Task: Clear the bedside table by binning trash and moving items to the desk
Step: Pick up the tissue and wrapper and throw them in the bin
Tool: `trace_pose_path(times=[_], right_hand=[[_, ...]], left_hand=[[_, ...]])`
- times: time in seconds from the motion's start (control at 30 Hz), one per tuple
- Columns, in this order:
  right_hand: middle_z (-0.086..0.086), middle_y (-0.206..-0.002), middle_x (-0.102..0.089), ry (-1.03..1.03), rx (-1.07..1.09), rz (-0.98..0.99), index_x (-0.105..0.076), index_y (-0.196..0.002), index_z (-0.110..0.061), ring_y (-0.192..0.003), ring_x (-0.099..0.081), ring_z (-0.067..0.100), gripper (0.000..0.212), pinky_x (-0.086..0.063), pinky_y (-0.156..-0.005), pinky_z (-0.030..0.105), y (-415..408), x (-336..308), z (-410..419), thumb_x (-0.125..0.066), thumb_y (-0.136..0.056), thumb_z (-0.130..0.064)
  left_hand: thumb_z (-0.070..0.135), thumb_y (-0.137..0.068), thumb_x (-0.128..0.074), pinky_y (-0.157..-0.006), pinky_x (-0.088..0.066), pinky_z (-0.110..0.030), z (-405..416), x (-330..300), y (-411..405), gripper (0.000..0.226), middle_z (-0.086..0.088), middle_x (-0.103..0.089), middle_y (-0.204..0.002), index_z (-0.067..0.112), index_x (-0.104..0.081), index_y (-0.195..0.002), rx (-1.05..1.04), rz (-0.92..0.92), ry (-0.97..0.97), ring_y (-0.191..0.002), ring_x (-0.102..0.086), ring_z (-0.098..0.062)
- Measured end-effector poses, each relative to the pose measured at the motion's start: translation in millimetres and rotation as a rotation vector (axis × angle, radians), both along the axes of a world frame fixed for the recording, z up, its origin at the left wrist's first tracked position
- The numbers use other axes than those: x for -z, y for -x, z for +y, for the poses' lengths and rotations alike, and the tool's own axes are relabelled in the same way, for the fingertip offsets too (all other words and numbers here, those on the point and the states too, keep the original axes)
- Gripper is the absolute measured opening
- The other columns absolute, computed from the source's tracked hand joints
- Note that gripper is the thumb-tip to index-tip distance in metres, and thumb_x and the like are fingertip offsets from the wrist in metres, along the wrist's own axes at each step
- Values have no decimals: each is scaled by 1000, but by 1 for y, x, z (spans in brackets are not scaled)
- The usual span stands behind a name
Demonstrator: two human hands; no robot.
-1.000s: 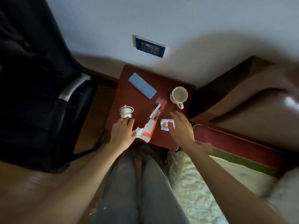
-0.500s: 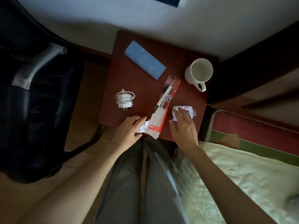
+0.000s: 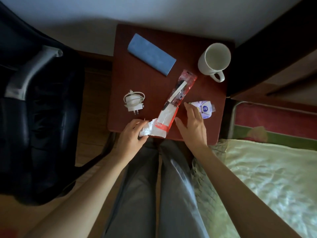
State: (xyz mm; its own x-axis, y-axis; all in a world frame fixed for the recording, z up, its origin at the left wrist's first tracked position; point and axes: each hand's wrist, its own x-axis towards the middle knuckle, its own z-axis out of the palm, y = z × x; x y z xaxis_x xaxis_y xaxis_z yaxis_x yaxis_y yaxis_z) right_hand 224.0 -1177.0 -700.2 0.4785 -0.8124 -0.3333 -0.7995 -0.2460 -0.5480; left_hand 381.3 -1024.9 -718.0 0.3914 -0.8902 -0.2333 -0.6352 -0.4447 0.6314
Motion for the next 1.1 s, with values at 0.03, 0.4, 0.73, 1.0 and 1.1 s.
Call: trace_pose_path(times=[0.03, 0.4, 0.73, 1.0, 1.1], right_hand=[[12, -139, -49, -15, 15, 10, -41, -140, -7, -129, -45, 27, 61, -47, -96, 42, -5, 1, 2, -63, -89, -31], [9, -139, -49, 41, 277, 270, -20, -149, -8, -134, -37, 28, 95, -24, -110, 48, -76, 17, 3, -61, -81, -59], [8, -94, -67, 79, 391, -100, -59, -120, -9, -85, -60, 24, 40, -50, -79, 40, -91, 22, 1, -68, -80, -8], [-2, -90, -61, -9, 441, -237, -68, -108, -14, -79, -61, 16, 29, -53, -76, 32, -60, -31, 9, -70, -80, -6], [-9, -91, -61, -2, 469, -250, -69, -107, -17, -81, -62, 14, 29, -53, -77, 29, -38, -71, 16, -72, -79, -9]], left_hand=[[10, -73, -78, -81, -56, -30, 3, -3, -3, 48, -11, -62, -110, 8, -61, -118, -14, 2, 3, -97, -63, -22], [7, -71, -79, -73, -59, -32, 24, -7, -15, 51, -12, -61, -110, 5, -60, -118, -137, 94, 9, -93, -63, -20], [8, -72, -78, -75, -59, -34, 41, -7, -23, 53, -9, -60, -112, 9, -58, -120, -174, 140, 14, -97, -61, -17], [6, -70, -79, -72, -59, -39, 39, -43, -33, 52, -7, -60, -108, 9, -59, -118, -159, 159, 50, -93, -61, -19], [8, -72, -77, -72, -59, -35, 32, -75, -34, 52, -4, -58, -109, 13, -58, -120, -116, 158, 60, -93, -60, -15]])
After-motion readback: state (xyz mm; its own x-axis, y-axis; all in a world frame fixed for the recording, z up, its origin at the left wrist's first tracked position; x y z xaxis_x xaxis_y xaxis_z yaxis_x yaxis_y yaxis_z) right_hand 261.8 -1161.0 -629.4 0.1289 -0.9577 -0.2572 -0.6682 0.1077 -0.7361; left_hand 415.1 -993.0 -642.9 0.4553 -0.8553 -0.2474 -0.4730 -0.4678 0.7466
